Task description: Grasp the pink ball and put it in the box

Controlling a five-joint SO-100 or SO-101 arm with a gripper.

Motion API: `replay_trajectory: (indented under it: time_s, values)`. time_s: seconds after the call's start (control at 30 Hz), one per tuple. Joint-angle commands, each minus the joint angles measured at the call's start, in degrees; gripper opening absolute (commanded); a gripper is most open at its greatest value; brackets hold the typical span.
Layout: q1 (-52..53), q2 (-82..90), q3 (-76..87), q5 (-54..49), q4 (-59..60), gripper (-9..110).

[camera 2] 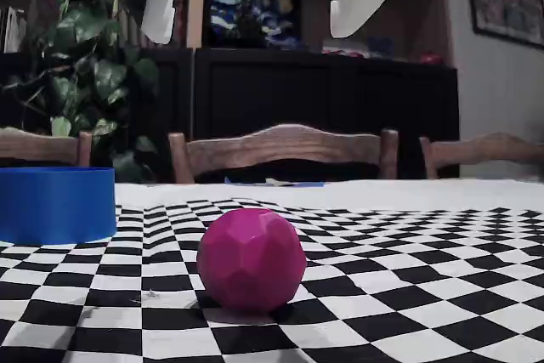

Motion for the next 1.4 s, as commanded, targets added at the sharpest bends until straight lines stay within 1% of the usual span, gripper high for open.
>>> replay_trajectory:
  time_s: [0.0, 0.97, 1.37]
  values:
    - [0.5, -2.6, 0.4, 0.9, -2.2, 26]
    - [1.6, -21.2, -4.9, 1.0, -8.1, 26]
    - [1.6, -25.5, -7.2, 1.0, -8.6, 26]
